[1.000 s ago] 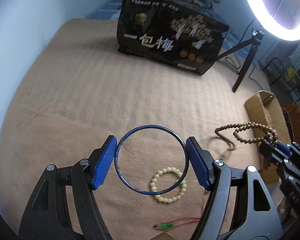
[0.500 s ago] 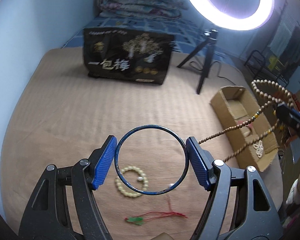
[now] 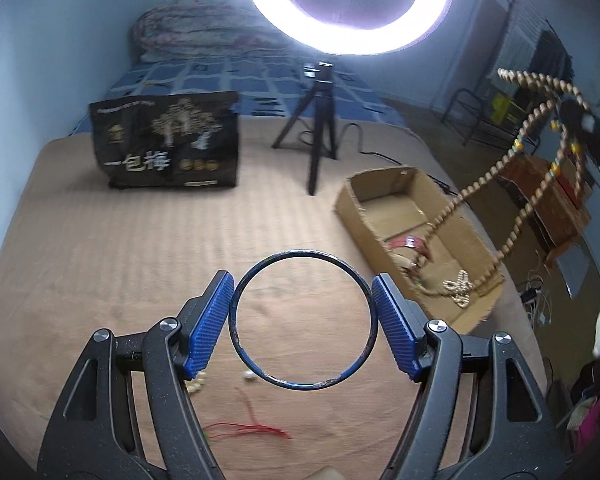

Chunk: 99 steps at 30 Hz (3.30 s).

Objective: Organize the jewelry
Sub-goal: 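Lift the bead necklace into the box with the right tool while the left tool holds the bangle, then open the left tool to drop the blue bangle onto the blanket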

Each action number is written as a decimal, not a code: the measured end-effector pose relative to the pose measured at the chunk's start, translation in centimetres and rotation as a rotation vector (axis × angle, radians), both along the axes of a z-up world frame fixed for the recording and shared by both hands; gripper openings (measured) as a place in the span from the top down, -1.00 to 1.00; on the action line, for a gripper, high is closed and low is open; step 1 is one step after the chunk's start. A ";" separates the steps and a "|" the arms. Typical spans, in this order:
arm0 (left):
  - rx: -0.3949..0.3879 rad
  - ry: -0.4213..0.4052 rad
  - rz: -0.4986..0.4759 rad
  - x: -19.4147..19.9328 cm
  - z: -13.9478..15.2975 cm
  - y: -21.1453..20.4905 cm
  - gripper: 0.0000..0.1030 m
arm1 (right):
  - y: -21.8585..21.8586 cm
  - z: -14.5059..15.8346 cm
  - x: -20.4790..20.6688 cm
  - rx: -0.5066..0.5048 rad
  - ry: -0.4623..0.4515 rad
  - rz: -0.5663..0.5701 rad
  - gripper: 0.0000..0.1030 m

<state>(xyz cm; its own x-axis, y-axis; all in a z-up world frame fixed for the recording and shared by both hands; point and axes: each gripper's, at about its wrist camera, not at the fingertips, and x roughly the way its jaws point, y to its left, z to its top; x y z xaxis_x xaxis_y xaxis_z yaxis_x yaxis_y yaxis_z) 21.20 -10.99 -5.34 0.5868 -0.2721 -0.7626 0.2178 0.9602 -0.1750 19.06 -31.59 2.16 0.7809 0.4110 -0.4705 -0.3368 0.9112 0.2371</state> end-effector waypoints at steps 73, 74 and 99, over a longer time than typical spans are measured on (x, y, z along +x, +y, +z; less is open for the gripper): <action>0.042 0.056 -0.224 0.8 -5.8 -10.7 -0.45 | -8.6 -9.1 4.8 -0.024 0.288 -0.244 -0.25; 0.045 0.062 -0.235 0.6 -6.1 -10.2 -0.45 | -8.7 -9.0 4.7 -0.024 0.288 -0.246 -0.25; 0.085 0.199 -0.413 -0.7 -12.6 -10.5 -0.46 | -9.5 -9.4 4.4 -0.027 0.312 -0.266 -0.25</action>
